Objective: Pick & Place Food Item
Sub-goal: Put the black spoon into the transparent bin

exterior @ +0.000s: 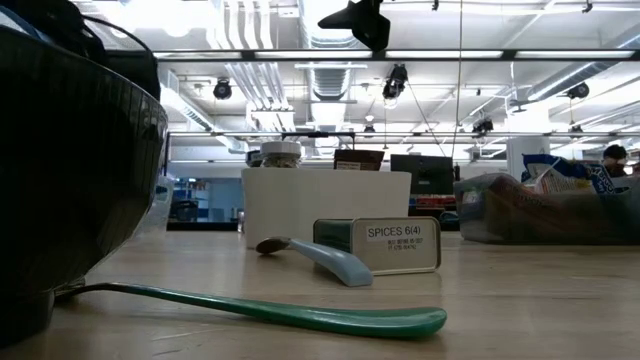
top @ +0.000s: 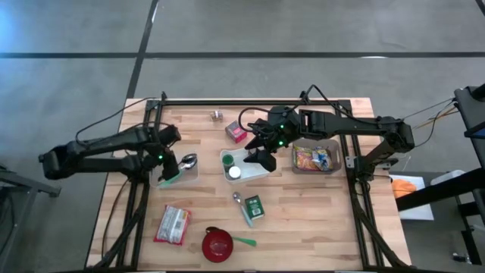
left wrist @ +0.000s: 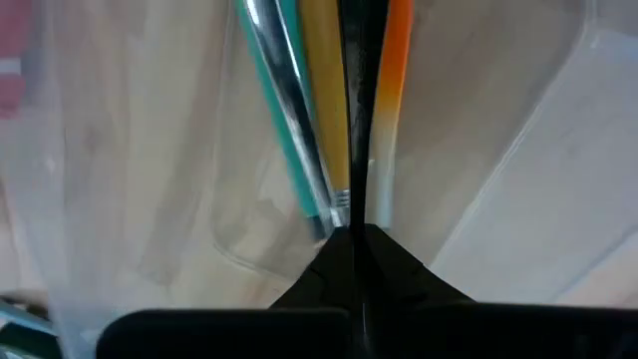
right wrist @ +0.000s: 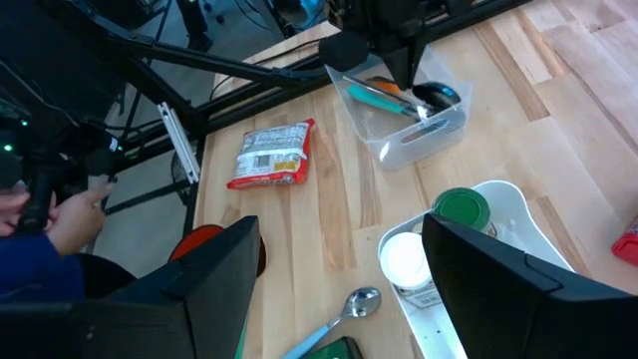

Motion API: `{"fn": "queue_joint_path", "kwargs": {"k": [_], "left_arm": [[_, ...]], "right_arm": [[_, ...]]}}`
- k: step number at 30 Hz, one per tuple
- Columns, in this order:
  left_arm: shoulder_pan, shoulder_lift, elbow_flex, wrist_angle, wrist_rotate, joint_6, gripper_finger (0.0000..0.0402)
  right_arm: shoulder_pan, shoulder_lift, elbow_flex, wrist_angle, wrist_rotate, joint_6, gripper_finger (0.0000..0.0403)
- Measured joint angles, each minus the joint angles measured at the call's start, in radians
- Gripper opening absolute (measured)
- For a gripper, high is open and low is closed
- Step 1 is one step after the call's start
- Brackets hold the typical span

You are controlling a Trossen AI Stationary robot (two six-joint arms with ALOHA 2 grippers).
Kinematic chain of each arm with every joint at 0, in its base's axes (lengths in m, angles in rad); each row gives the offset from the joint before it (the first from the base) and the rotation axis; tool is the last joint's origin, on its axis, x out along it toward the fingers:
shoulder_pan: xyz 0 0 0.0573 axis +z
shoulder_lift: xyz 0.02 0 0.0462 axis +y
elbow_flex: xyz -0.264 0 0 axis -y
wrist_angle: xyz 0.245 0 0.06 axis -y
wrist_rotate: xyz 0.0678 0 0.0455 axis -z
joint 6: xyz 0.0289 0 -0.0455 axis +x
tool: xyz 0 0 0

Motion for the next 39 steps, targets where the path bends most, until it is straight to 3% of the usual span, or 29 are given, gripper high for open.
{"fn": "queue_joint_path", "kwargs": {"k": [14, 28, 39], "left_arm": [[-0.001, 0.106, 0.002, 0.159, 0.038, 0.014, 0.0], [-0.001, 0.106, 0.003, 0.099, 0.045, 0.086, 0.0], [-0.002, 0.112, -0.003, 0.038, 0.067, 0.038, 0.0]], "right_arm": [[0.0, 0.0, 0.0, 0.0, 0.0, 0.0, 0.0277], [0.0, 0.0, 0.0, 0.0, 0.0, 0.0, 0.0277], [0.0, 0.0, 0.0, 0.0, 0.0, 0.0, 0.0277]]}}
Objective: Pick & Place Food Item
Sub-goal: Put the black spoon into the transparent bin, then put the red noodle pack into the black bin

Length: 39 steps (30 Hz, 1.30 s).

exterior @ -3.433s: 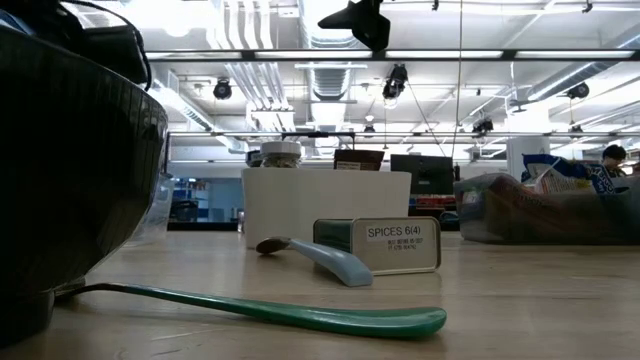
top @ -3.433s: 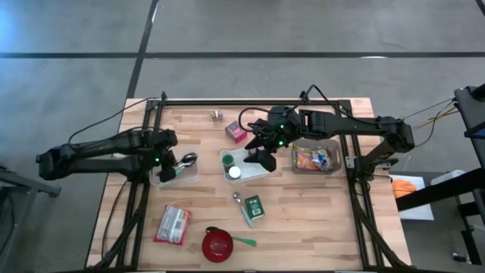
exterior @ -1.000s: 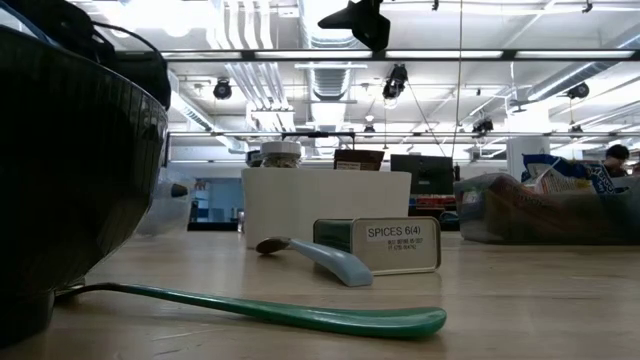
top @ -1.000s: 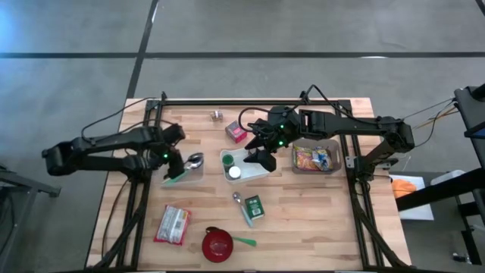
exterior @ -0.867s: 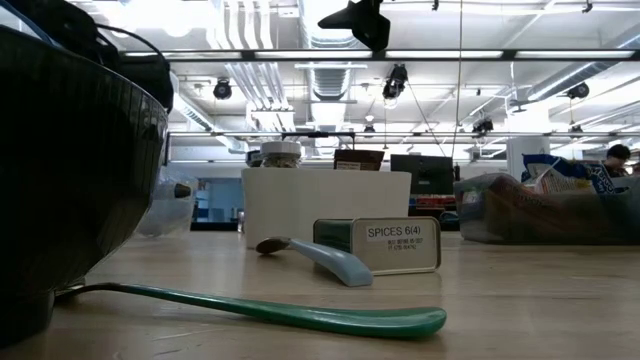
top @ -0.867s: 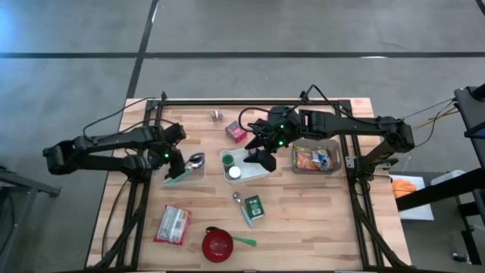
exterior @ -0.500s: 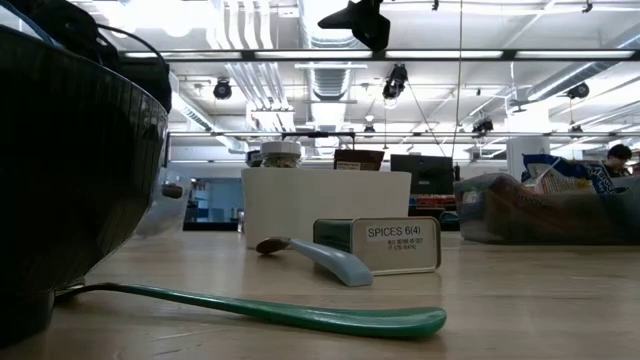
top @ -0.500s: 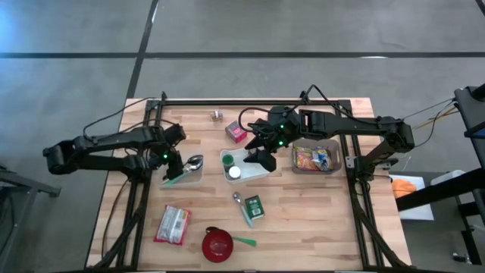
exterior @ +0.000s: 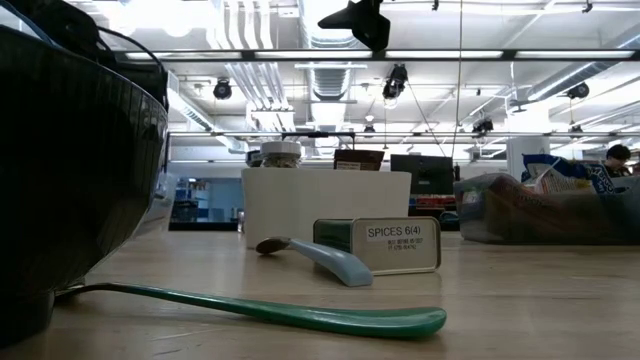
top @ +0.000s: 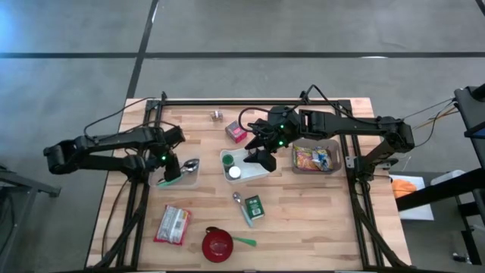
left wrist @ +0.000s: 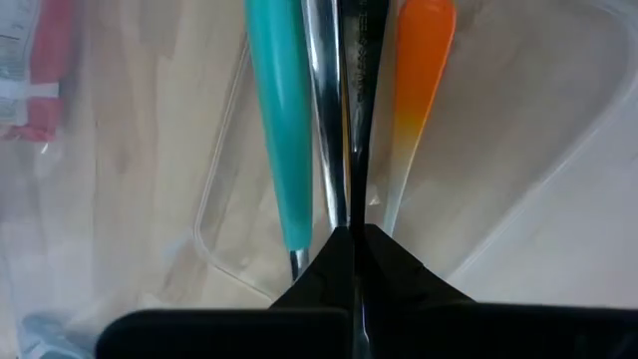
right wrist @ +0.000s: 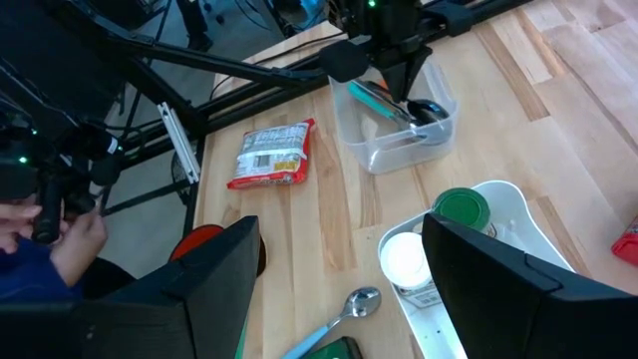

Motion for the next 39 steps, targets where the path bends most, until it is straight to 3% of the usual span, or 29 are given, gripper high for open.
{"fn": "queue_joint_path", "kwargs": {"k": [20, 39], "left_arm": [[-0.002, -0.003, 0.002, 0.049, 0.037, 0.136, 0.0008], [-0.002, -0.003, 0.003, 0.053, 0.047, 0.192, 0.0223]], "right_arm": [[0.0, 0.0, 0.0, 0.0, 0.0, 0.0, 0.0277], [0.0, 0.0, 0.0, 0.0, 0.0, 0.002, 0.0277]]}}
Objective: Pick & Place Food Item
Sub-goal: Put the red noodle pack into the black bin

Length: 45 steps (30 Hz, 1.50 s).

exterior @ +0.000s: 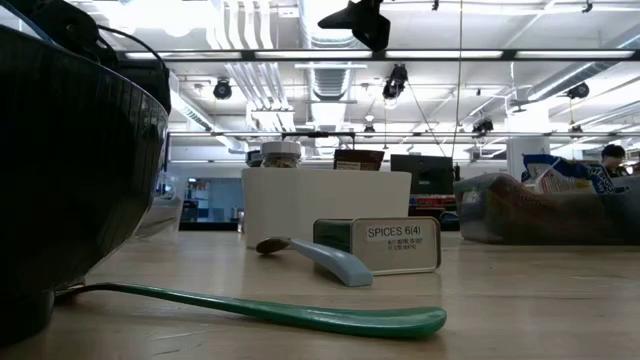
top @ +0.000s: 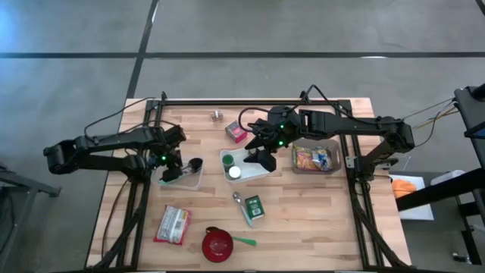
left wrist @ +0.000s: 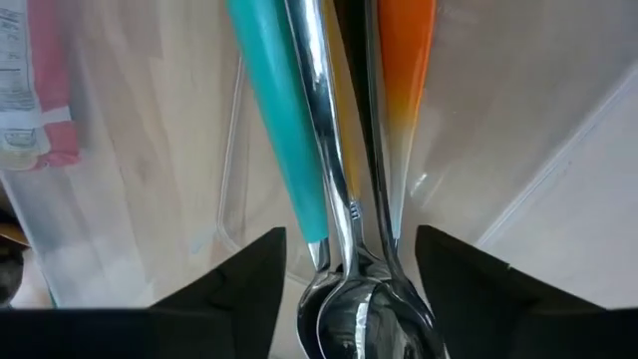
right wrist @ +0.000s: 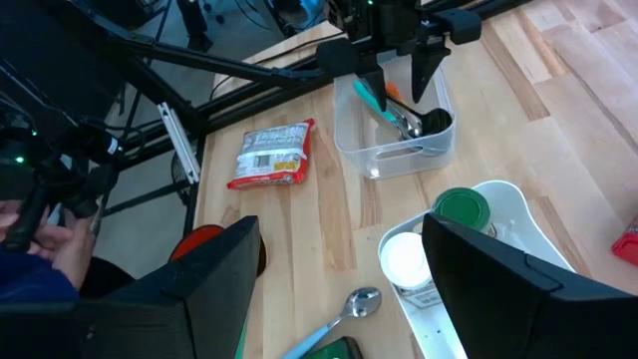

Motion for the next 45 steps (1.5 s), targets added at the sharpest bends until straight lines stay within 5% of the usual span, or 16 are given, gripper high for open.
{"fn": "queue_joint_path", "kwargs": {"k": [14, 22, 31, 38, 45], "left_arm": [[-0.001, 0.0, 0.112, -0.127, -0.09, 0.135, 0.0264], [-0.046, 0.0, 0.24, -0.158, -0.206, 0.386, 0.0265], [-0.159, -0.001, 0.315, -0.009, -0.373, 1.199, 0.0265], [-0.255, -0.001, 0.312, 0.116, -0.365, 1.749, 0.0265], [-0.357, -0.001, 0.312, 0.152, -0.215, 2.375, 0.0265]], "right_arm": [[0.0, 0.0, 0.0, 0.0, 0.0, -0.002, 0.0277], [0.0, 0.0, 0.0, 0.0, 0.0, -0.002, 0.0277], [0.0, 0.0, 0.0, 0.0, 0.0, -0.001, 0.0277], [0.0, 0.0, 0.0, 0.0, 0.0, -0.001, 0.0277], [0.0, 0.0, 0.0, 0.0, 0.0, -0.001, 0.0277]]}}
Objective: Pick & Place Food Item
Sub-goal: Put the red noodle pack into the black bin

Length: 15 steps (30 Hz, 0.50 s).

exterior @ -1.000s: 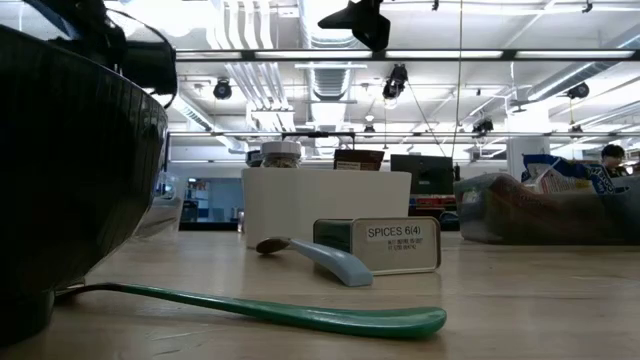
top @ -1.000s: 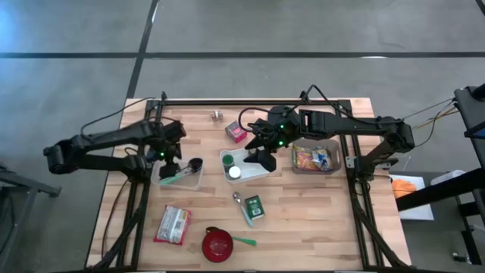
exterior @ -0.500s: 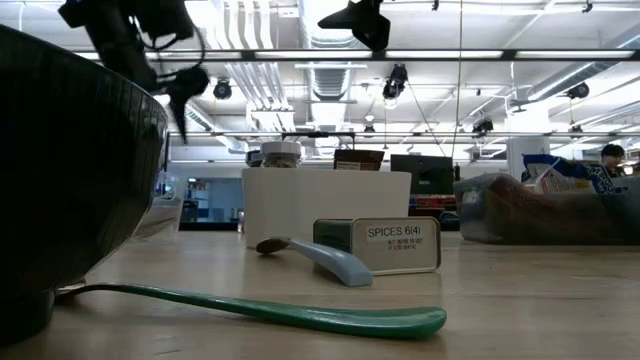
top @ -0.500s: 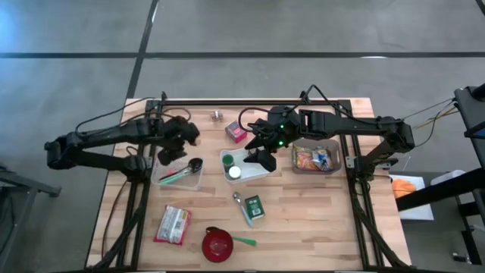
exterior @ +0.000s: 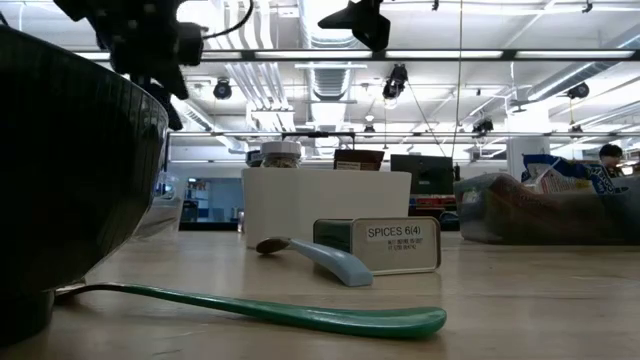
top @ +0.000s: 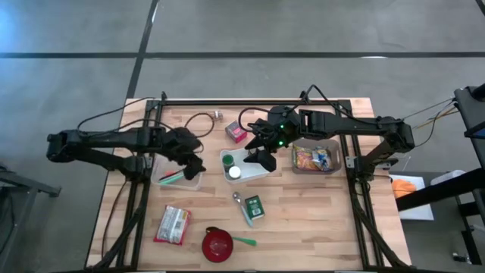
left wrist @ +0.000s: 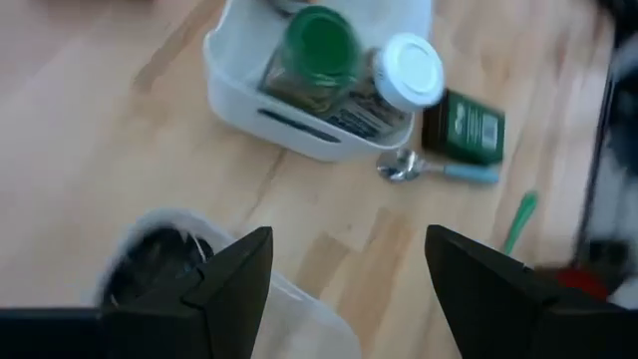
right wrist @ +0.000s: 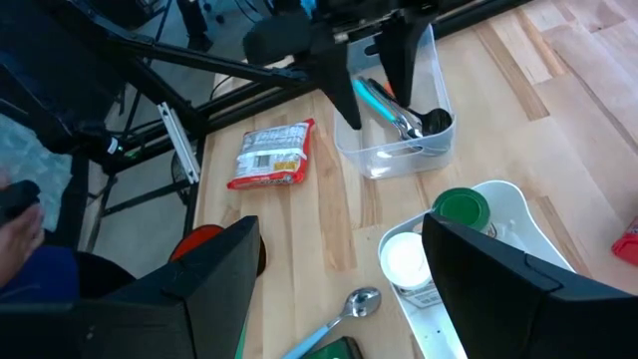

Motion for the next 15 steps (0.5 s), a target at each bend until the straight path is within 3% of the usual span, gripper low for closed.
{"fn": "queue_joint_path", "kwargs": {"k": [2, 15], "left_arm": [[-0.019, 0.0, 0.0, 0.0, -0.002, 0.089, 0.0265], [-0.079, 0.043, -0.001, 0.025, -0.005, 0.136, 0.0265]], "right_arm": [[0.0, 0.0, 0.0, 0.0, 0.0, 0.0, 0.0277], [0.0, 0.0, 0.0, 0.0, 0.0, 0.0, 0.0277]]}}
